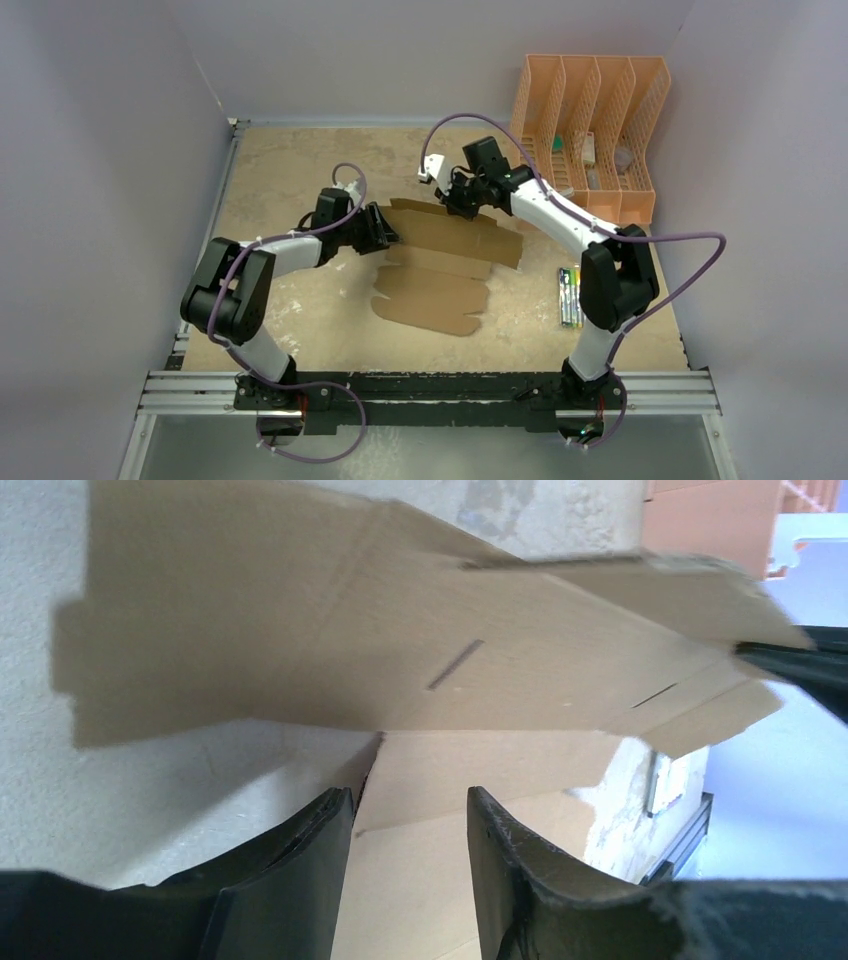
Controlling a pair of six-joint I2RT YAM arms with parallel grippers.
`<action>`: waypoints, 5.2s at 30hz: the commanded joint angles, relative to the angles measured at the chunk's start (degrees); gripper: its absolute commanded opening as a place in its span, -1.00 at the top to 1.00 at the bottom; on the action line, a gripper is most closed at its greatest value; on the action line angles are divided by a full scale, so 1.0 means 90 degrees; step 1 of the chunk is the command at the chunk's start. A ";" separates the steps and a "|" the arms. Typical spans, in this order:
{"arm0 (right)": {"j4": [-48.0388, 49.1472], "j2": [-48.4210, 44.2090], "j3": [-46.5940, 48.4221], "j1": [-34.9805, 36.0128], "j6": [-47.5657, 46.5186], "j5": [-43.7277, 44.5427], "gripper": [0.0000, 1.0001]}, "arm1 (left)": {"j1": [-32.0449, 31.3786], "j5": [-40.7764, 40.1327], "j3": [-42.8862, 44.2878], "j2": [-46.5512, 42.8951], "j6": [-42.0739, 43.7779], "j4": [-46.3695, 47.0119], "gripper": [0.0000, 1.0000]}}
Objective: Fold the paper box
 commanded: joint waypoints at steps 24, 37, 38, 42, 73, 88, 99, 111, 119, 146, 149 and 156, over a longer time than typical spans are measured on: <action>0.1997 -0.1385 -0.2036 0.0385 -0.1001 0.0636 1.00 | 0.0506 0.0000 0.0636 -0.0821 0.0143 -0.0252 0.09; 0.2055 -0.1573 -0.2063 0.0626 -0.1254 0.1010 1.00 | 0.0529 -0.0468 0.1918 -0.0554 -0.0113 -0.0709 0.28; 0.2063 -0.1561 -0.2051 0.0651 -0.1262 0.1056 1.00 | 0.0465 -0.0483 0.1905 -0.0547 -0.0101 -0.0708 0.31; 0.2170 -0.1524 -0.2070 0.0781 -0.1316 0.1289 1.00 | 0.0165 -0.0589 0.1730 -0.0569 -0.0060 -0.0709 0.44; 0.4021 -0.1927 -0.3401 0.1710 -0.2481 0.3076 1.00 | 0.0408 -0.1682 0.1897 -0.1356 0.1914 -0.2859 0.20; 0.3823 -0.1949 -0.3342 0.1841 -0.2707 0.3117 1.00 | 0.0654 -0.0606 0.3440 -0.0313 0.5092 -0.3864 -0.36; 0.3879 -0.1926 -0.3292 0.1855 -0.2844 0.3198 1.00 | 0.0635 -0.0208 0.4136 0.0577 0.5911 -0.4856 -0.35; 0.3928 -0.1795 -0.3220 0.1884 -0.2885 0.3103 1.00 | 0.0621 0.0292 0.4490 0.1258 0.5956 -0.4962 -0.11; 0.4050 -0.1671 -0.3188 0.1882 -0.2898 0.3131 1.00 | 0.0278 0.0127 0.4383 0.1150 0.5869 -0.5058 0.44; 0.6917 -0.1163 -0.4368 0.2274 -0.3646 0.4127 1.00 | -0.1021 -0.2083 0.1247 -0.1244 0.1703 -0.2304 0.71; 0.7493 -0.1128 -0.4684 0.2362 -0.3784 0.4314 1.00 | -0.1161 -0.2287 0.0894 -0.1446 0.1172 -0.1887 0.67; 0.8621 -0.0996 -0.5276 0.2612 -0.4034 0.4662 1.00 | -0.1471 -0.2769 0.0189 -0.1979 0.0203 -0.0848 0.60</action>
